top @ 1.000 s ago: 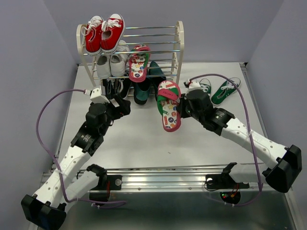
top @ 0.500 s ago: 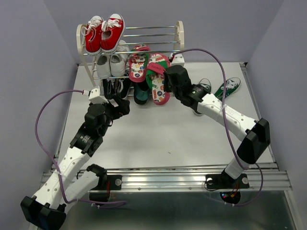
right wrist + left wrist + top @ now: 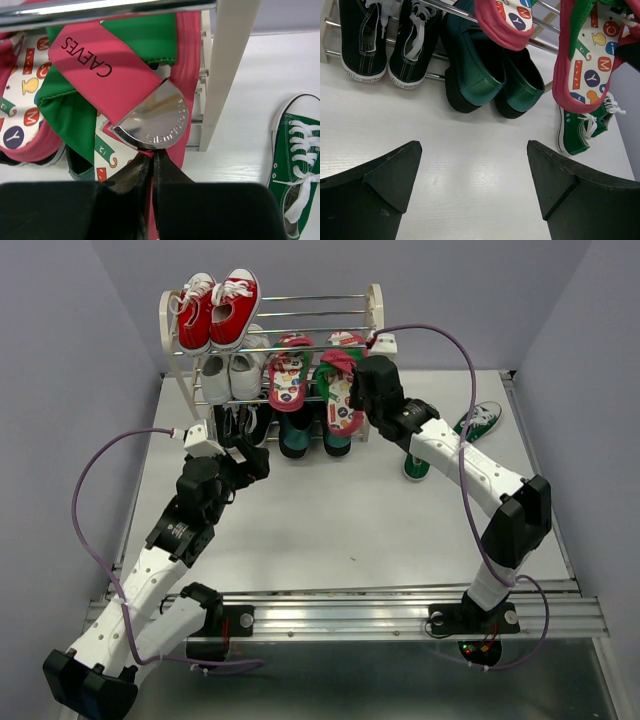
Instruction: Place and organize the shoes onto the shoe shelf
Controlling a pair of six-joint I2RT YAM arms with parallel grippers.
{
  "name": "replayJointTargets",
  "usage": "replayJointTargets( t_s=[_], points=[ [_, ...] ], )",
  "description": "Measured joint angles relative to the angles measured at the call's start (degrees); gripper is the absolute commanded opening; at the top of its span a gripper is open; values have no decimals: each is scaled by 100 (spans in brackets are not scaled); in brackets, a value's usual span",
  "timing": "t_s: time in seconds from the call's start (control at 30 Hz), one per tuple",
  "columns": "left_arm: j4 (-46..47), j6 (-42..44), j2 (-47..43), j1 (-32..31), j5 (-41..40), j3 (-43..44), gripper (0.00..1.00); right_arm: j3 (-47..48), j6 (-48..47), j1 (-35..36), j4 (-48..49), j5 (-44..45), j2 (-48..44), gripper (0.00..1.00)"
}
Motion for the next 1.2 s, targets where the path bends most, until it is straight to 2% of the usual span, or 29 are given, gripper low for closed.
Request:
replayJointTargets(
  t_s=[0.5, 0.87, 1.2],
  points=[
    [-24, 0, 83, 0, -31, 0, 99, 72, 129, -160, 1121, 271, 608, 1],
    [-24, 2, 83, 0, -33, 0, 99, 72, 363, -160, 1755, 516, 656, 1],
    [-26, 4, 85, 0, -33, 0, 99, 76, 723, -160, 1906, 719, 691, 1]
  ],
)
